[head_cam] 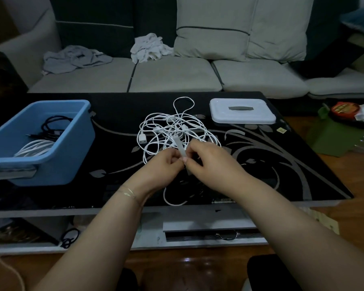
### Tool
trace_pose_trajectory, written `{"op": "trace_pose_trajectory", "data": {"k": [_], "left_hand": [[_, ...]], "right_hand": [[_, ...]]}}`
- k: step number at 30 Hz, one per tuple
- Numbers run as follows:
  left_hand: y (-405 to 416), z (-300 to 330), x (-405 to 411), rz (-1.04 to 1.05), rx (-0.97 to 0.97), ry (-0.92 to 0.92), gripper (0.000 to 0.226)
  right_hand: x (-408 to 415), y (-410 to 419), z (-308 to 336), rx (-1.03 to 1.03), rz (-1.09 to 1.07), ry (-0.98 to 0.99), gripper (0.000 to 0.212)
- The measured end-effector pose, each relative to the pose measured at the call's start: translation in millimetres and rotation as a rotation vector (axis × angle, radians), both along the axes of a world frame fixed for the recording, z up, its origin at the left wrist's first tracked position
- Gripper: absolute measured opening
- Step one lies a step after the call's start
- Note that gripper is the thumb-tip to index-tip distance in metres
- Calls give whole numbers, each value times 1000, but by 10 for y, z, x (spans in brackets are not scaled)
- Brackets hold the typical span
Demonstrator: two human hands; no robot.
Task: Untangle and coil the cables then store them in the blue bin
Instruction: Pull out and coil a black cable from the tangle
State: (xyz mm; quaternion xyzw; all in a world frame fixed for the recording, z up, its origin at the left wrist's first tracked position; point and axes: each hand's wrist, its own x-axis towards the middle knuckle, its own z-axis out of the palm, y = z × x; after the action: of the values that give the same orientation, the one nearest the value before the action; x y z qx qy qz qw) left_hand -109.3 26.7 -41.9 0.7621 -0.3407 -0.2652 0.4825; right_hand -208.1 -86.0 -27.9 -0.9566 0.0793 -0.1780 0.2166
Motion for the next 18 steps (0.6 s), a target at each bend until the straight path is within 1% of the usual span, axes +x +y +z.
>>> {"op": "trace_pose_trajectory", "data": {"k": [3,5,7,8,10,12,14,16,18], "left_hand": [[5,-9,-6,-14,-4,-24,22],[3,2,-27,-20,-1,-71,19],[12,23,-48,-16,22,-170,10],[18,30,-43,-9,38,-235,9],[28,27,-8,7,75,-352,16],[21,9,7,-2,101,-431,18],[13,-21,-4,2,91,-452,18],[15,-52,-34,4,62,-431,18],[26,-91,-50,-1,47,-424,16]], "right_hand": [[-2,-52,-7,65,-11,11,16],[-5,-83,-16,72,-8,16,16],[-8,-108,-21,38,21,12,17],[-6,-119,-21,19,39,-2,17],[5,-139,-26,-8,72,-30,16],[21,-162,-44,-16,86,-31,16],[28,-188,-69,20,76,-34,17],[33,-206,-80,78,55,-38,18],[35,-216,-77,106,50,-39,25]]}}
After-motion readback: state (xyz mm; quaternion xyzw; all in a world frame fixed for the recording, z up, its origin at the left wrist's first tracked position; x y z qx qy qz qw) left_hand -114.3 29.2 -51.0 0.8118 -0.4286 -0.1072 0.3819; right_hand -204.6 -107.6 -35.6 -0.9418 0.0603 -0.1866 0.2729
